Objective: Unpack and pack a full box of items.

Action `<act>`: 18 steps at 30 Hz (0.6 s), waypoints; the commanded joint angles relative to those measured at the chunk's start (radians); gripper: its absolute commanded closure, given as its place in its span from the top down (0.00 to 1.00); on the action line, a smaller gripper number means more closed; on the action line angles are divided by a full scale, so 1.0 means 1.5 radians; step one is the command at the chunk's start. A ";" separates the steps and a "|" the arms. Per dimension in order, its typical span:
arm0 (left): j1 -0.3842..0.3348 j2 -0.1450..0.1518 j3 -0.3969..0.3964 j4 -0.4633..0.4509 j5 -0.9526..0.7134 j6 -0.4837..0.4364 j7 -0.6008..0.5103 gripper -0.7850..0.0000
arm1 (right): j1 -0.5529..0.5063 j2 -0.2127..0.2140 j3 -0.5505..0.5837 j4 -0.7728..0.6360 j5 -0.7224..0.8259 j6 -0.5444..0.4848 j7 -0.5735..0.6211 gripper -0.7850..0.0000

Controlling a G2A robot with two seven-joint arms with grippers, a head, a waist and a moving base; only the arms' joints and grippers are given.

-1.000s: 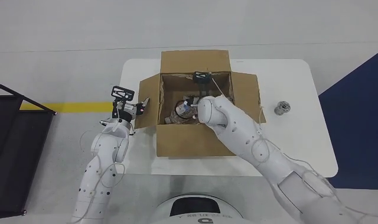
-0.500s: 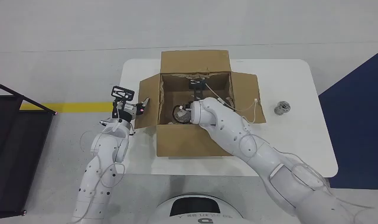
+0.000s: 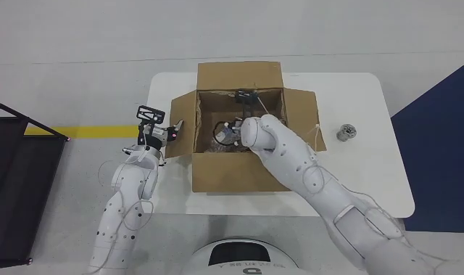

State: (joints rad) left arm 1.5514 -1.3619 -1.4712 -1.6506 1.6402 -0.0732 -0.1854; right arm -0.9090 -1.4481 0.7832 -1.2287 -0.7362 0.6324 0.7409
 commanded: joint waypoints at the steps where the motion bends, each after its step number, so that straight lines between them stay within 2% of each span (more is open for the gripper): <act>1: 0.000 0.000 0.000 0.000 0.000 0.000 0.000 1.00 | -0.032 0.015 0.035 -0.061 -0.017 -0.002 0.002 0.00; 10: 0.000 0.000 0.000 0.000 0.000 0.000 0.000 1.00 | -0.198 0.065 0.178 -0.320 -0.077 -0.042 0.000 0.00; 15: 0.000 0.000 0.000 0.000 0.000 0.000 0.000 1.00 | -0.270 0.075 0.249 -0.407 -0.049 -0.074 -0.050 0.00; 18: 0.000 0.000 0.000 0.000 0.000 0.000 0.000 1.00 | -0.318 0.077 0.311 -0.465 0.018 -0.091 -0.106 0.00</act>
State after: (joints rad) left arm 1.5514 -1.3619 -1.4712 -1.6506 1.6402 -0.0732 -0.1854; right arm -1.3605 -1.3328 1.2127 -1.8973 -0.7519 0.5052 0.6114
